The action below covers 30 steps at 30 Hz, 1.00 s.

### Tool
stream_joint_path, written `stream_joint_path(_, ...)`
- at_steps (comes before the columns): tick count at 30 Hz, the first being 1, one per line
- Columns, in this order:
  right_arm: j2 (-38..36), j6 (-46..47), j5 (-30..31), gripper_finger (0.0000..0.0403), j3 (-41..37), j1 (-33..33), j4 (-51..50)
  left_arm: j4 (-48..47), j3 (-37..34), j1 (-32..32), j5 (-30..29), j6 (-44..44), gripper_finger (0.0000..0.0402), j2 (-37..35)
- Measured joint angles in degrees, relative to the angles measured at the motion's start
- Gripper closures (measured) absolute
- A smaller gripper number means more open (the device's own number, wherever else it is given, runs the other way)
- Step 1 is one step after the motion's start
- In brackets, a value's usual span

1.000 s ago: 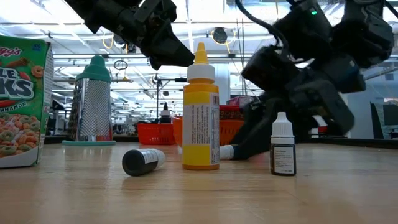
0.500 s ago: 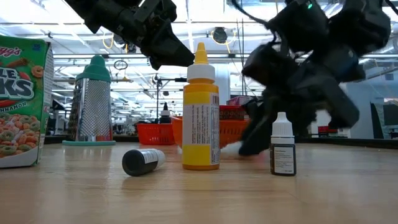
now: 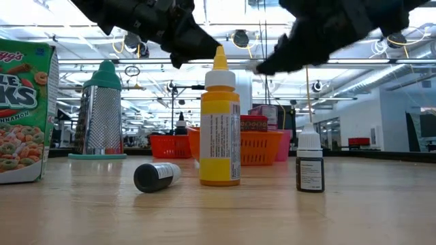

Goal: Pick & Place Kitchen Items
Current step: Put the purple food coloring bottle into the red bin

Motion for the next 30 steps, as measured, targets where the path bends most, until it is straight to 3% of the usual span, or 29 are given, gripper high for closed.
stream_joint_path(12, -9.5, -7.4, 10.2, 0.0341, 0.0, -3.2, 3.6, 10.7, 0.0, 0.0, 0.6, -2.3, 0.0273, 0.0)
stream_joint_path(30, -9.6, -14.1, 10.0, 0.0341, 0.0, -7.9, 11.3, 14.1, 0.0, 0.0, 0.5, -4.8, 0.0273, 0.0)
